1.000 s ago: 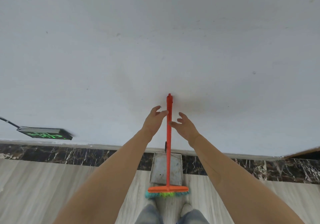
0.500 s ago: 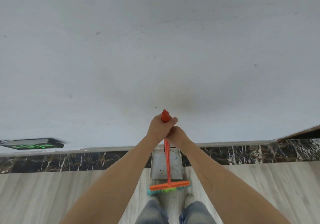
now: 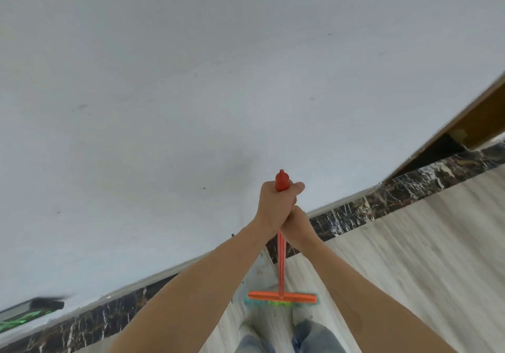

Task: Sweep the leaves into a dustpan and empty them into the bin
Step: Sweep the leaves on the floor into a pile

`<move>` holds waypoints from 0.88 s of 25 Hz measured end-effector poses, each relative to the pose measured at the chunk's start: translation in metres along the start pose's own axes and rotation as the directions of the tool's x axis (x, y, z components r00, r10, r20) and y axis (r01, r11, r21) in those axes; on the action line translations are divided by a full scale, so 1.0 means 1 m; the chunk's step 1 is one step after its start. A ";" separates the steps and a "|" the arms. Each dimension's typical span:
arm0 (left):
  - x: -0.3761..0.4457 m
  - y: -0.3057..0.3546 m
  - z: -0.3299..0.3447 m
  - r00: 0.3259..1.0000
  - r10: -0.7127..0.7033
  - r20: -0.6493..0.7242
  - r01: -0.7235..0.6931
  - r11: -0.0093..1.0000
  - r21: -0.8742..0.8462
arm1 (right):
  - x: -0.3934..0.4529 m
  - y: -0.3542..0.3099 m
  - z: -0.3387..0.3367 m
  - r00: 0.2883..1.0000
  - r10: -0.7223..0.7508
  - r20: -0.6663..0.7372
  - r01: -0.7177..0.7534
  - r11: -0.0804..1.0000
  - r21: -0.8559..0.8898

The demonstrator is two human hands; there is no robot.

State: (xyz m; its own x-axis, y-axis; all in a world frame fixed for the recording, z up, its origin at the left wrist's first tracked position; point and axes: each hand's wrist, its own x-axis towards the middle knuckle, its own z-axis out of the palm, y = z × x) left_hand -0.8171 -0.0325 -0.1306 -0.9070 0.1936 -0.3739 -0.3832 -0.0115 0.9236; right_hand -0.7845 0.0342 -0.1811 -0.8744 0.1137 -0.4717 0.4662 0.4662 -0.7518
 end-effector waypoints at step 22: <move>-0.267 -0.026 0.635 0.347 0.020 0.938 0.014 1.000 -0.026 | -0.377 0.367 -0.417 0.263 0.508 -0.820 -0.436 0.821 0.369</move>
State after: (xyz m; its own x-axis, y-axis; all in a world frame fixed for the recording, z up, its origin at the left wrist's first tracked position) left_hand -0.4538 0.5388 -0.0009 -0.1588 0.9868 -0.0321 -0.4003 -0.0346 0.9157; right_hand -0.3402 0.5281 -0.0868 -0.1034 0.9863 -0.1284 0.8133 0.0096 -0.5817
